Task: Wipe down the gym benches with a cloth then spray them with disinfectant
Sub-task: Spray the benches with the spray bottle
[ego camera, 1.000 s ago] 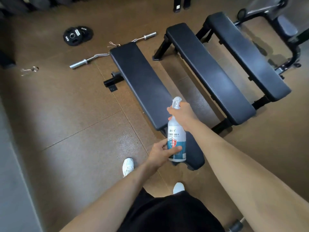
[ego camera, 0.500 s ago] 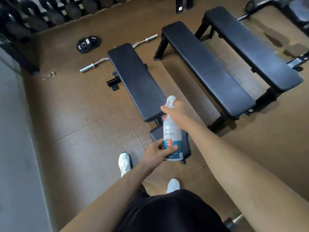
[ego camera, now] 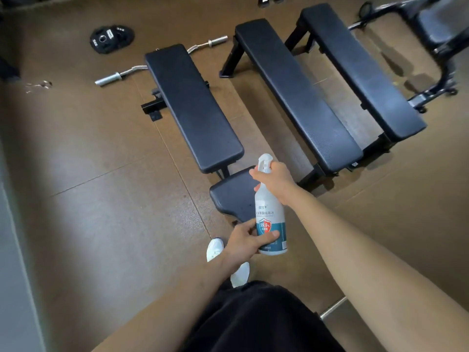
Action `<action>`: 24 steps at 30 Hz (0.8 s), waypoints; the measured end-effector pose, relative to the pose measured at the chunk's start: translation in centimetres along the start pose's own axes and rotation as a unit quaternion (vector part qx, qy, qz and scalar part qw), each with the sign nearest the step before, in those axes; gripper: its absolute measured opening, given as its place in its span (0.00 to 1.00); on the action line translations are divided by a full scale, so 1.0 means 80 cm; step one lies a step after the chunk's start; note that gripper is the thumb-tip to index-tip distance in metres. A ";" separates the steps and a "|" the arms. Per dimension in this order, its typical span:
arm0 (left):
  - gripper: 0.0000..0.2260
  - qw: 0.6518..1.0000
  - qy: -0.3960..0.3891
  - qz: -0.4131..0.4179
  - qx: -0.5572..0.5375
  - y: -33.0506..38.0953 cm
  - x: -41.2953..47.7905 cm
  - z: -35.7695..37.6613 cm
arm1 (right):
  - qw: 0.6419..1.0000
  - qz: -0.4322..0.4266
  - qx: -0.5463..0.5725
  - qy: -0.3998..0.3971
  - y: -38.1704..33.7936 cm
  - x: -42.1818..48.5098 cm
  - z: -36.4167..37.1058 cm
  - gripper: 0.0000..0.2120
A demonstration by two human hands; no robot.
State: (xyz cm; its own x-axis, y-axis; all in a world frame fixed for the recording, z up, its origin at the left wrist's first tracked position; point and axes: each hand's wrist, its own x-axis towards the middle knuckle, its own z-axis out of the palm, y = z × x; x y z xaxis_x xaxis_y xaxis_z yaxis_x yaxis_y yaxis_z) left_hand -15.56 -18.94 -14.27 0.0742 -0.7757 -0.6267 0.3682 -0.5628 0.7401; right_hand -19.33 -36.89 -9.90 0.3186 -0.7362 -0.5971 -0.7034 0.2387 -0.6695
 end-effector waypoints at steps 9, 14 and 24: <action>0.19 0.999 -0.001 -0.009 -0.046 -0.032 -0.007 0.025 | 0.999 -0.010 -0.035 -0.030 0.028 -0.002 0.008 0.11; 0.20 0.999 0.042 -0.024 0.014 -0.066 -0.008 0.060 | 1.000 0.011 -0.015 -0.010 0.087 -0.006 -0.007 0.12; 0.21 0.991 0.082 -0.015 0.102 -0.093 0.037 0.285 | 0.996 -0.014 0.090 -0.005 0.242 -0.009 -0.200 0.13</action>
State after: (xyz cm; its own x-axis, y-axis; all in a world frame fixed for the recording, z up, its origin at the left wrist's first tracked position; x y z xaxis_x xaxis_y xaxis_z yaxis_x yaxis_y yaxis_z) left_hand -39.22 -23.52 -16.07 0.2224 -0.7108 -0.6673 0.1781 -0.6433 0.7446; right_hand -43.36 -41.85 -15.34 0.3437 -0.7386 -0.5800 -0.5689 0.3276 -0.7543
